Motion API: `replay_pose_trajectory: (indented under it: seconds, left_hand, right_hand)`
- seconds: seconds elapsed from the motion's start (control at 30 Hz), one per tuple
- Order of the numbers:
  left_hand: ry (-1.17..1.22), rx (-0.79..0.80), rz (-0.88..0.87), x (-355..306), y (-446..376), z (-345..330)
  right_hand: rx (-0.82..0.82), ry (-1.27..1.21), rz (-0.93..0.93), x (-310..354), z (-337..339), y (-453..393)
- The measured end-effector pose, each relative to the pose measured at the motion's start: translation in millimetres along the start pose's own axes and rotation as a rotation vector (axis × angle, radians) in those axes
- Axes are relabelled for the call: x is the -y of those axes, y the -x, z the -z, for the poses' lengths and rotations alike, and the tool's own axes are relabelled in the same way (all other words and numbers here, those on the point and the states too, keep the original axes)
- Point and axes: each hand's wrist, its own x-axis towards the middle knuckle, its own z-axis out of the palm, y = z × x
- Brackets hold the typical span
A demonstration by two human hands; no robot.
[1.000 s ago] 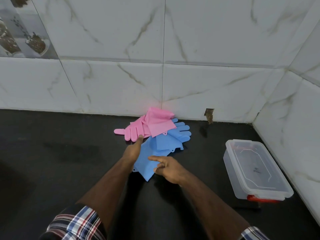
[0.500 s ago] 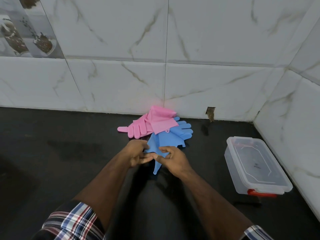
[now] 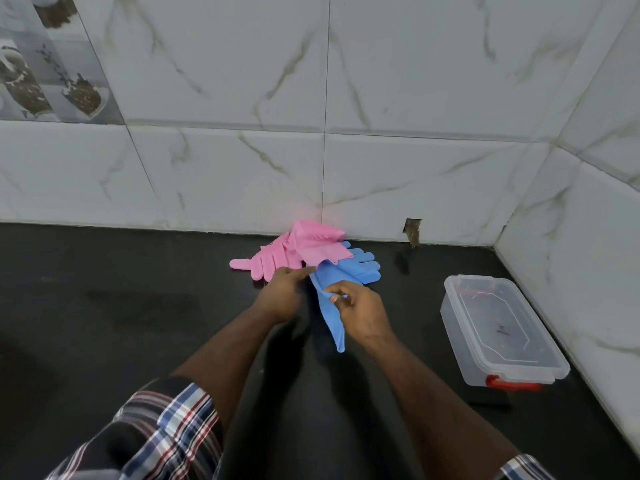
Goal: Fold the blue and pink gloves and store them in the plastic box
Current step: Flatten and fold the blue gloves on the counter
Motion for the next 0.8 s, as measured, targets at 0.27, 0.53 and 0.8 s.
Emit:
replay_pose_trajectory:
  seconds: [0.27,0.53,0.8]
  left_hand:
    - [-0.212,0.01,0.002,-11.4,-32.8,1.3]
    - [-0.007,-0.086,-0.15,-40.0,-31.0,14.0]
    - [0.214,-0.058,-0.227,-64.8,-18.5,37.4]
  right_hand:
    - [-0.155,-0.085,0.024,-0.2,49.0,-4.8]
    - [-0.217,0.06,-0.144,-8.1,81.9,-7.9]
    - [-0.234,0.04,-0.161,-2.5,85.7,-10.8]
